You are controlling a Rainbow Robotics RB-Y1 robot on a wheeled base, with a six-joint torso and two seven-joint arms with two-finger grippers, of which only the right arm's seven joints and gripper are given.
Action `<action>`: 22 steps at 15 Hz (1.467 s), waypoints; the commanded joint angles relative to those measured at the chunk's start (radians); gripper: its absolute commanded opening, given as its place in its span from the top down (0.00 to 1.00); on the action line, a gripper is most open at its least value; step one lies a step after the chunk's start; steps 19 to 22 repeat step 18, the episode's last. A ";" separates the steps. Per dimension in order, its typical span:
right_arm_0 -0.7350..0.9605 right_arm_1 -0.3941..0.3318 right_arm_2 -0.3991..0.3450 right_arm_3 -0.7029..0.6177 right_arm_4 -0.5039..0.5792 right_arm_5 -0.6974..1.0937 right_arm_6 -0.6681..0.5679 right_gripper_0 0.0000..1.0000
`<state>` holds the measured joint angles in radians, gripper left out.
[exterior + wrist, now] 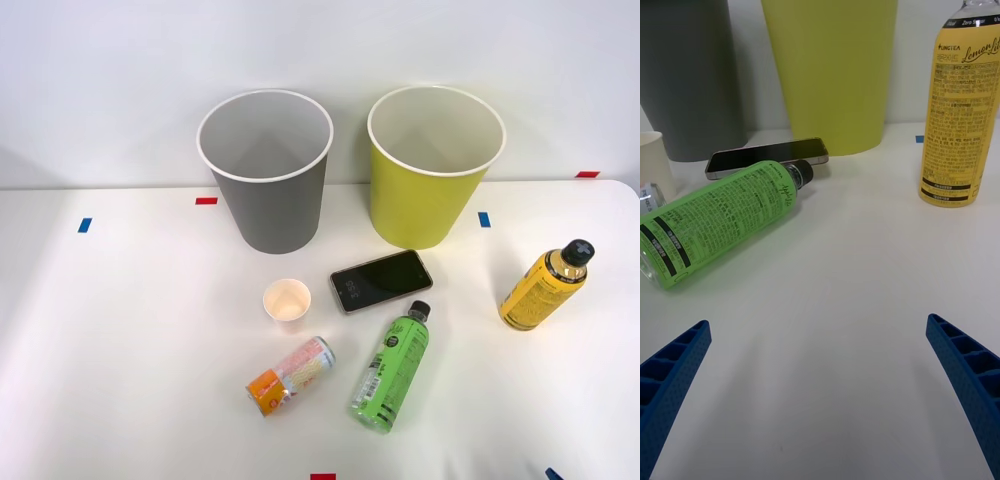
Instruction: Put cans in the gray bin, plastic bottles in the light green bin
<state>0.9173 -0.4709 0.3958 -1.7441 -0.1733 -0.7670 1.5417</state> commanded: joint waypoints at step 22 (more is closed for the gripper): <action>0.000 0.000 0.000 0.000 0.000 0.000 0.000 0.00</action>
